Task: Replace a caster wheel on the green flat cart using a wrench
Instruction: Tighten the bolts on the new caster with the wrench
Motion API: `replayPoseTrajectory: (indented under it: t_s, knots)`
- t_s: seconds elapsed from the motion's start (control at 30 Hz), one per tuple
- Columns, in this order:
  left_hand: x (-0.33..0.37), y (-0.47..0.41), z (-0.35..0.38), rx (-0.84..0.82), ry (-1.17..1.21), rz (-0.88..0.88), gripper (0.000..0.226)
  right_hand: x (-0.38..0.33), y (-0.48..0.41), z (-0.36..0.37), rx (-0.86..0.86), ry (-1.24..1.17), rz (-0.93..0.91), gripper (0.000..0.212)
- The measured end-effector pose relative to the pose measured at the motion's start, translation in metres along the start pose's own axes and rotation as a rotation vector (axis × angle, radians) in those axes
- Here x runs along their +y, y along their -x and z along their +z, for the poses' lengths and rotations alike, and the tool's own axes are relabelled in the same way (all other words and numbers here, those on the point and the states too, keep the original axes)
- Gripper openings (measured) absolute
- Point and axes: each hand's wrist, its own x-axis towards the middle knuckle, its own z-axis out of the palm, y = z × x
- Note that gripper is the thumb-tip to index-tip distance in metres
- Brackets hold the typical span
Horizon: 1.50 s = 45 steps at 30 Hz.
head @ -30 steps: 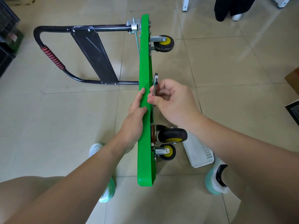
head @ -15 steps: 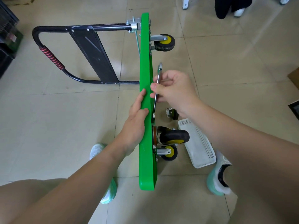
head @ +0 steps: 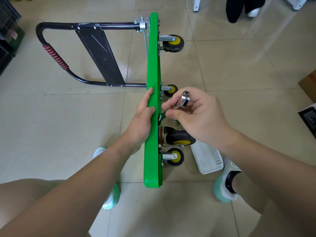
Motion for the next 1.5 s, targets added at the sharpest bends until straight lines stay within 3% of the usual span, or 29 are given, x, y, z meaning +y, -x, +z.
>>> replayPoseTrajectory:
  t_s: [0.2,0.37,0.53,0.73,0.87,1.13,1.5]
  knots:
    - [0.003,0.002,0.002,0.016,0.008,-0.015,0.057,0.009,0.005,0.000,0.021,0.103,-0.116,0.021]
    - [0.006,0.003,0.001,0.017,-0.015,-0.029,0.057,0.018,0.006,0.003,-0.034,0.149,-0.106,0.019]
    - [0.001,0.001,0.000,0.005,-0.009,-0.016,0.059,0.022,0.010,0.013,-0.060,0.116,-0.106,0.033]
    - [0.002,0.002,0.002,-0.013,0.010,-0.006,0.070,0.023,0.006,0.018,-0.058,0.084,-0.185,0.020]
    - [0.002,0.002,0.001,-0.008,-0.012,0.024,0.065,0.024,0.000,0.022,-0.040,0.096,-0.210,0.018]
    - [-0.002,0.001,-0.001,0.007,-0.046,0.041,0.055,0.018,-0.018,0.022,-0.002,0.040,-0.053,0.038]
    - [0.001,0.001,-0.001,0.013,-0.116,0.019,0.056,0.014,-0.058,0.022,0.063,0.060,0.206,0.021]
